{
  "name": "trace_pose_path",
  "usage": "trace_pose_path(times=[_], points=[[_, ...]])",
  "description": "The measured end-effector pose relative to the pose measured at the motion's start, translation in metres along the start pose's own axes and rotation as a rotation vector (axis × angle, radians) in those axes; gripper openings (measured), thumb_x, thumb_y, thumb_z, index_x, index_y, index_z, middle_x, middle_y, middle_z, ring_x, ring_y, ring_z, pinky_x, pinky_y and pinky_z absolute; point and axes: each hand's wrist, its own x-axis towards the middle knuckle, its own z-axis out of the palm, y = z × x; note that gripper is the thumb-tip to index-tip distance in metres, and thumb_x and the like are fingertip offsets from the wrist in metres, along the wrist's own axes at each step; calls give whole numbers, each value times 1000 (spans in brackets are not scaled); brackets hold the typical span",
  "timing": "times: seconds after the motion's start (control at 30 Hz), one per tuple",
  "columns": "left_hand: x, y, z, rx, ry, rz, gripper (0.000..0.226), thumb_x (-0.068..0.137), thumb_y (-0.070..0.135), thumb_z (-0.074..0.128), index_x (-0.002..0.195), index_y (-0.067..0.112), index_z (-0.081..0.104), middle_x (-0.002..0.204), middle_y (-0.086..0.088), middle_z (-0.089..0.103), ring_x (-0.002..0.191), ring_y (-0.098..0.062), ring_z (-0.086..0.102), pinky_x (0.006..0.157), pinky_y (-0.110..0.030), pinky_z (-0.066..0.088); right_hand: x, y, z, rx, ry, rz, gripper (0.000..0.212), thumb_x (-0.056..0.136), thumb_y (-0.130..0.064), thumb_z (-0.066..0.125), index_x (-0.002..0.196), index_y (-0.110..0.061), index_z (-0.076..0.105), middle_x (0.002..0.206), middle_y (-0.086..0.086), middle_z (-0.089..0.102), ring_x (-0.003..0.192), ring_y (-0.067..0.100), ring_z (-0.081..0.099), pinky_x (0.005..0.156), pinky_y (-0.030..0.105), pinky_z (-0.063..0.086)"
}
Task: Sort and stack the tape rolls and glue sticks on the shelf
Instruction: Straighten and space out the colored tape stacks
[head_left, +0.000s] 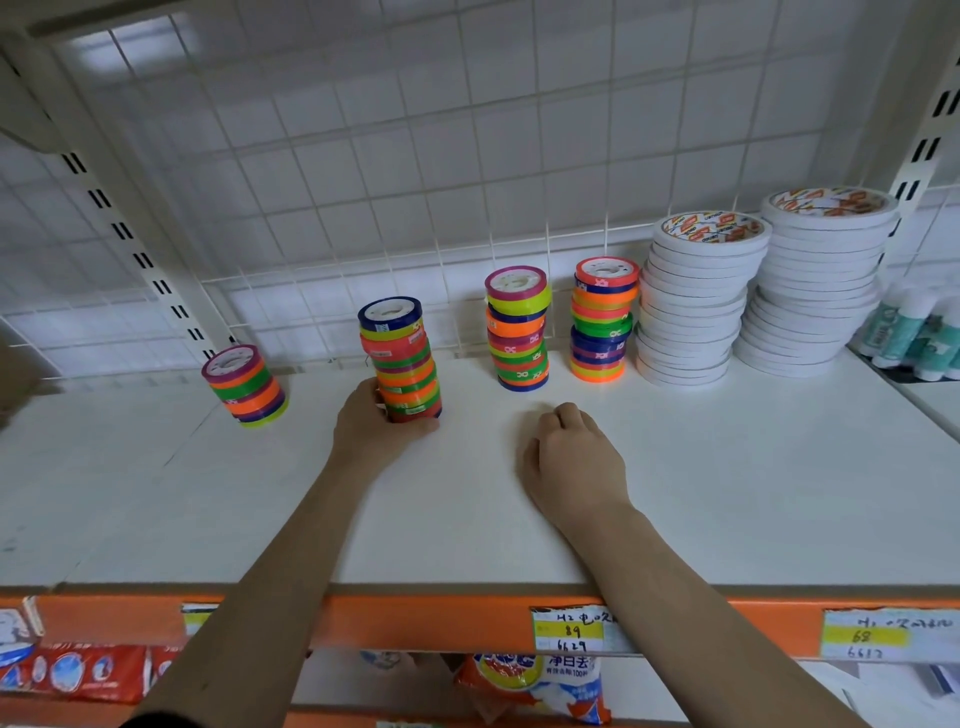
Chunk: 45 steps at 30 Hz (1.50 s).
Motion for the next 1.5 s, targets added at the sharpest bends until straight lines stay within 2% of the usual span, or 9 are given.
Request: trace_pose_path(times=[0.23, 0.43, 0.63, 0.77, 0.87, 0.97, 1.13, 1.33, 1.5], points=[[-1, -4, 2, 9, -37, 33, 74, 56, 40, 80, 122, 25, 51, 117, 4, 62, 109, -20, 58, 99, -43, 44, 1, 0, -1, 2, -9, -4, 36, 99, -24, 31, 125, -6, 47, 128, 6, 44, 122, 21, 40, 93, 27, 38], [-4, -6, 4, -95, 41, 21, 90, 63, 20, 85, 138, 23, 35, 129, 0, 55, 115, -21, 55, 101, -43, 44, 0, 0, -1, 2, -8, -8, 36, 99, -23, 31, 126, -7, 47, 128, 6, 44, 121, 20, 41, 93, 27, 38], [-9, -6, -1, 68, 44, 19, 85, 50, 46, 85, 123, 26, 48, 121, 3, 61, 110, -20, 58, 95, -40, 46, 0, 0, -1, 0, -16, 1, 35, 98, -21, 31, 126, -6, 47, 129, 6, 44, 122, 21, 40, 92, 27, 39], [-12, -6, -16, 0, -81, -3, 67, 74, 13, 77, 132, 17, 46, 117, 4, 53, 101, -12, 51, 81, -29, 41, 0, 0, -1, 3, -13, 0, 36, 99, -21, 31, 127, -6, 47, 129, 7, 44, 121, 21, 41, 92, 28, 39], [-12, -4, -22, 100, -133, 60, 49, 81, 9, 70, 127, 12, 54, 109, 4, 51, 98, -12, 48, 81, -26, 36, 1, 0, 1, 4, -7, 5, 35, 98, -21, 31, 126, -6, 47, 128, 7, 45, 121, 21, 41, 92, 28, 40], [-7, -7, -20, 140, -102, 36, 41, 77, 17, 75, 114, 9, 61, 106, -1, 57, 95, -16, 52, 80, -30, 40, 2, 0, 2, 5, -6, 5, 35, 98, -21, 32, 126, -6, 48, 127, 7, 46, 121, 21, 41, 92, 28, 40], [-3, -19, -16, 209, -13, -61, 67, 56, 50, 81, 109, 17, 59, 113, 0, 60, 105, -21, 57, 93, -44, 47, 1, 1, 1, 12, -6, 4, 36, 98, -22, 31, 126, -6, 47, 128, 7, 45, 121, 21, 40, 93, 28, 39], [0, -5, -16, -113, -270, 90, 76, 72, 1, 76, 135, 19, 37, 127, 8, 47, 118, -10, 44, 95, -29, 40, 0, 0, 0, 4, -4, -9, 38, 99, -24, 31, 128, -6, 46, 129, 7, 44, 122, 21, 41, 94, 28, 39], [5, -13, -19, -120, -264, 91, 69, 68, 3, 79, 126, 22, 48, 125, 4, 57, 116, -11, 52, 96, -30, 42, 1, 0, 0, 1, -2, -4, 38, 98, -25, 32, 128, -6, 46, 129, 7, 44, 122, 21, 40, 94, 27, 38]])
